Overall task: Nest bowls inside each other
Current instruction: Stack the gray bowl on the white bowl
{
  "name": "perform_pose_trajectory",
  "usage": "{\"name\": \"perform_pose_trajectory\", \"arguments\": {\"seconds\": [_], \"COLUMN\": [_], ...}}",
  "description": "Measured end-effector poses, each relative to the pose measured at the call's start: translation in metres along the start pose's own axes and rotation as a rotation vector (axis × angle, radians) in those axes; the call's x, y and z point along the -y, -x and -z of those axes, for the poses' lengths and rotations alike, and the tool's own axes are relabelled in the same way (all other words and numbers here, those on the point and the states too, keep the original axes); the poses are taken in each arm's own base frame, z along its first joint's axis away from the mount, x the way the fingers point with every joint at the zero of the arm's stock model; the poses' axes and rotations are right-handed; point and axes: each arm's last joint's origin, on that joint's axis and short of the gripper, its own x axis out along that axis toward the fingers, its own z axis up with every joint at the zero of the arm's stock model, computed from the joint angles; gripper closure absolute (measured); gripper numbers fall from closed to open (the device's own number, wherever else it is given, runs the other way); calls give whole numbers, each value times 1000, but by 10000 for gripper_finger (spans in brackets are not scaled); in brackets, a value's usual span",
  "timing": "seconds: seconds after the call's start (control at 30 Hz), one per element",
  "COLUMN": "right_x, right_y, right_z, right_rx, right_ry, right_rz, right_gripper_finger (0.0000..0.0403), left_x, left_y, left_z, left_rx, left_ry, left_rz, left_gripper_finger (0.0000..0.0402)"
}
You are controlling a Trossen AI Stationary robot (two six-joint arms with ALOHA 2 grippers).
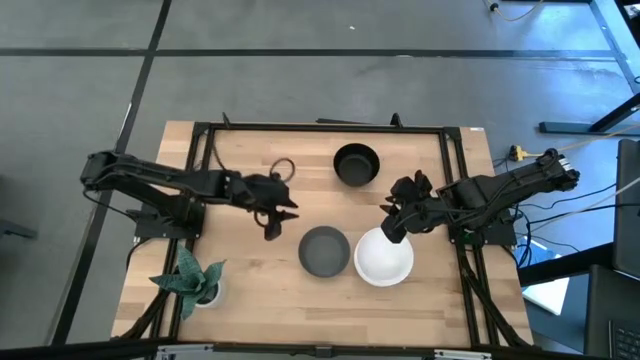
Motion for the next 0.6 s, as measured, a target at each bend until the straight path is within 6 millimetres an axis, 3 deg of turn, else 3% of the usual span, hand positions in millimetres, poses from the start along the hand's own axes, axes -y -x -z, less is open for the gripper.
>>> {"name": "perform_pose_trajectory", "arguments": {"seconds": [0.33, 0.6], "right_x": [0, 0], "right_y": [0, 0], "right_z": [0, 1], "right_rx": [0, -10], "right_ry": [1, 10], "right_rz": [0, 1], "right_gripper_finger": [276, 276], "left_x": [20, 25], "left_y": [-48, -73], "left_z": [8, 6], "left_rx": [-107, -189], "left_ry": [109, 144], "left_rz": [3, -33], "left_gripper_finger": [277, 281]}}
